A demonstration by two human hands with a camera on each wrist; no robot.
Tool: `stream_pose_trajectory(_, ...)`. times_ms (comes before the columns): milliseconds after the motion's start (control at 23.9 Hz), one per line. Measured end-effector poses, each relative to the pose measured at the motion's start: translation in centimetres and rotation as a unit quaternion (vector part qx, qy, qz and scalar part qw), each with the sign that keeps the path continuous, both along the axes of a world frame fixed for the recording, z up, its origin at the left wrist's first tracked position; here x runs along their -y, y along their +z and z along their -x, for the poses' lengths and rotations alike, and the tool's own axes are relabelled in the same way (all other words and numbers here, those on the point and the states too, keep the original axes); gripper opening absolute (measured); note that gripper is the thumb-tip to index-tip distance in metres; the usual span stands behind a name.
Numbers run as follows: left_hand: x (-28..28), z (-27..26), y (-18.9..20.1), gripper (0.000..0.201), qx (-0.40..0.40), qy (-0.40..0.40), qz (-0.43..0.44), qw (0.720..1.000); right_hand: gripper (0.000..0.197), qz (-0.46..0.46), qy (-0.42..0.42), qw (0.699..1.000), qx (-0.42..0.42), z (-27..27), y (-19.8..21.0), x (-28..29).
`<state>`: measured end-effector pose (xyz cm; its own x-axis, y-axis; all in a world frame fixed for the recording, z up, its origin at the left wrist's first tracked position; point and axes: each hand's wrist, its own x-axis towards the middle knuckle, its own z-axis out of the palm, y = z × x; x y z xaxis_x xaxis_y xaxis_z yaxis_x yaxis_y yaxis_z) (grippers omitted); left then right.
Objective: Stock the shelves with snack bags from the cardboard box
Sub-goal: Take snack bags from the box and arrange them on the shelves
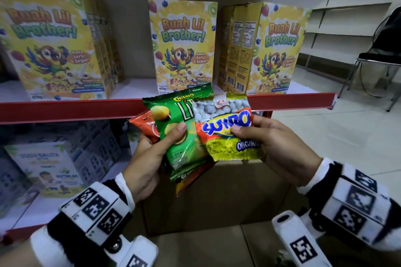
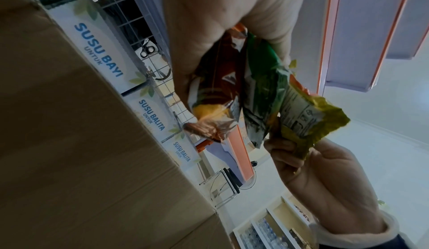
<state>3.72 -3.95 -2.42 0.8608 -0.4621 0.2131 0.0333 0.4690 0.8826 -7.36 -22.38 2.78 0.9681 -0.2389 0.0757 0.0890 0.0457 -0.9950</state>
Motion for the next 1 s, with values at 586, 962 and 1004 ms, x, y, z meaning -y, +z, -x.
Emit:
stream_pose_trajectory(586,1.6,-1.2,5.1,0.081,0.103,0.083,-0.024,0.991,0.033,0.047,-0.069,0.987,0.134,-1.7,3.1,3.3)
stream_pose_trajectory(962,4.7,-4.0,13.8,0.077,0.032,0.122,-0.017,0.992,0.027,0.045,-0.095,0.99,0.092,-6.4,13.5,5.5)
stream_pose_trajectory(1004,5.0,-3.5,15.1,0.078,0.02,0.135,-0.036,0.99,0.025,0.06,-0.111,0.989,0.078,-6.2,14.9,5.4)
